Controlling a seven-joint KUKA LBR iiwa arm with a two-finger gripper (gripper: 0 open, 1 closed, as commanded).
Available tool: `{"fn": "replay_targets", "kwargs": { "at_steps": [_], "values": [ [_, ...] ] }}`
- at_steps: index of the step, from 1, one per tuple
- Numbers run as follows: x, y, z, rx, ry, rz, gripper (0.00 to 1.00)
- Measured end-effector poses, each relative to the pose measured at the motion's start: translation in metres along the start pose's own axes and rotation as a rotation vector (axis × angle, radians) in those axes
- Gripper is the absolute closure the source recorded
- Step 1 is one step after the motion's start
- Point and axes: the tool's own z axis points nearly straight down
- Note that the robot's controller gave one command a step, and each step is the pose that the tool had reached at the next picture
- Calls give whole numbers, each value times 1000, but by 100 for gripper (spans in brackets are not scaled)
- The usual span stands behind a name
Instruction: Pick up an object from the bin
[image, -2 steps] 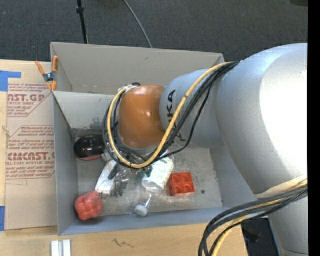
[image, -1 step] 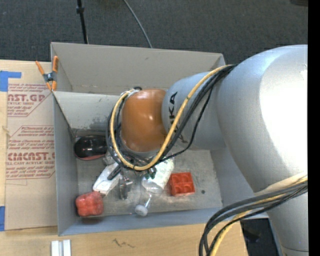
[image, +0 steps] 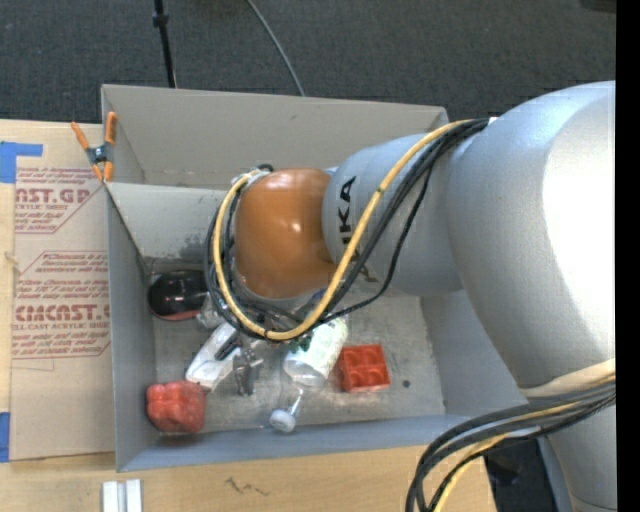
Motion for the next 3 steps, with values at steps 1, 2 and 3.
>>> {"fn": "replay_targets", "kwargs": {
  "at_steps": [1,2,3],
  "values": [
    [1,-9,18,-1,3,62,0],
    [-5,-9,27,1,-3,-96,100],
    [-5,-9,27,1,-3,-96,100]
  ]
}}
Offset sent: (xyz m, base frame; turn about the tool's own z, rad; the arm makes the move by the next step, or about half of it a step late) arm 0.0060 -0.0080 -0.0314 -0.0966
